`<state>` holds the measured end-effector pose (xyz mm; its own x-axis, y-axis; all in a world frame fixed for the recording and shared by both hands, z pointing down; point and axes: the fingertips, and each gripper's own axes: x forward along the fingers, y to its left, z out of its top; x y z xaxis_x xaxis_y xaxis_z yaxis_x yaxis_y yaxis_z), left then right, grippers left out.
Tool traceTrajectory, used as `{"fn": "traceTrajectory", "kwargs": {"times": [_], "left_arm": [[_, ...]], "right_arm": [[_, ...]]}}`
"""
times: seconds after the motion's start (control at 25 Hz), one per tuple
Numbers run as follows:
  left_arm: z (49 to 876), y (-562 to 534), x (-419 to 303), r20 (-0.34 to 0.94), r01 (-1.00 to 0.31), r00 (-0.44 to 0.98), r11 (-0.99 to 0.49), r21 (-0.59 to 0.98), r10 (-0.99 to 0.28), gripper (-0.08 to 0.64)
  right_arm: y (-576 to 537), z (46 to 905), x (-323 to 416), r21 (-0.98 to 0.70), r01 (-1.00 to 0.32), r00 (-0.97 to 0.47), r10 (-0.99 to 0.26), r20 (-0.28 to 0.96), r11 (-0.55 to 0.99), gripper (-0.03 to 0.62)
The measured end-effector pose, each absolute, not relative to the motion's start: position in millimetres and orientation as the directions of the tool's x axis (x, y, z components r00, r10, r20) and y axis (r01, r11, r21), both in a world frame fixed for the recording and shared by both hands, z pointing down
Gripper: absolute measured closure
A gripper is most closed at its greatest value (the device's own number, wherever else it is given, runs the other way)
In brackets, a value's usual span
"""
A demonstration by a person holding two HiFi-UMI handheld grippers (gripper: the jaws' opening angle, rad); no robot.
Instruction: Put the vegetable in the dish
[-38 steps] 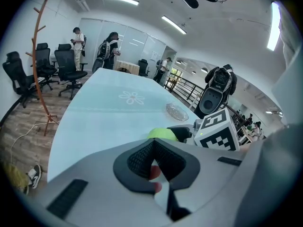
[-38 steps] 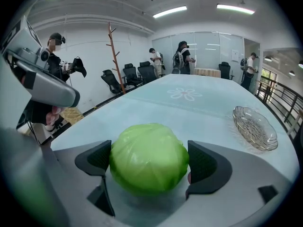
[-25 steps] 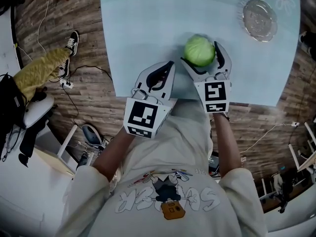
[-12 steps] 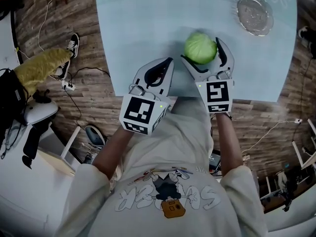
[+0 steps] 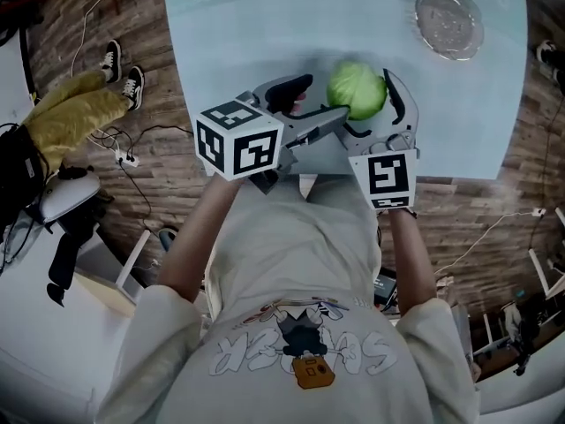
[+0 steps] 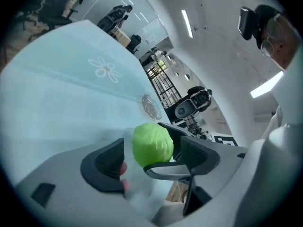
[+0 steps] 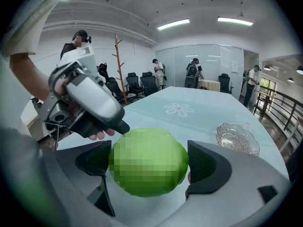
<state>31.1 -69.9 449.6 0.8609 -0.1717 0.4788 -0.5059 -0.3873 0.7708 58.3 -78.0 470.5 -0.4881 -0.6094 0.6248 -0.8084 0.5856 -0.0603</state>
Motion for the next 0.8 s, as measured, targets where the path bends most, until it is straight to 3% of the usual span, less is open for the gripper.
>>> {"fn": "traceTrajectory", "kwargs": {"times": [0.12, 0.32, 0.4, 0.44, 0.8], "left_arm": [[464, -74, 42, 0.42, -0.423, 0.904, -0.325, 0.846, -0.082, 0.163], [469, -78, 59, 0.282, -0.276, 0.959, -0.192, 0.942, 0.004, 0.163], [468, -75, 68, 0.269, -0.258, 0.963, -0.201, 0.945, 0.025, 0.175], [467, -74, 72, 0.268, -0.256, 0.963, -0.214, 0.943, 0.029, 0.219], [463, -75, 78, 0.317, -0.297, 0.948, -0.282, 0.912, 0.026, 0.227]], "right_arm": [[-78, 466, 60, -0.065, -0.796, -0.51, -0.61, 0.606, 0.601, 0.091], [-80, 454, 57, -0.061, -0.775, -0.538, -0.606, 0.586, 0.629, 0.091], [-79, 453, 59, -0.065, -0.768, -0.544, -0.597, 0.589, 0.637, 0.091], [-79, 454, 61, -0.07, -0.77, -0.545, -0.597, 0.588, 0.634, 0.091], [-81, 456, 67, -0.077, -0.777, -0.537, -0.595, 0.598, 0.624, 0.091]]}}
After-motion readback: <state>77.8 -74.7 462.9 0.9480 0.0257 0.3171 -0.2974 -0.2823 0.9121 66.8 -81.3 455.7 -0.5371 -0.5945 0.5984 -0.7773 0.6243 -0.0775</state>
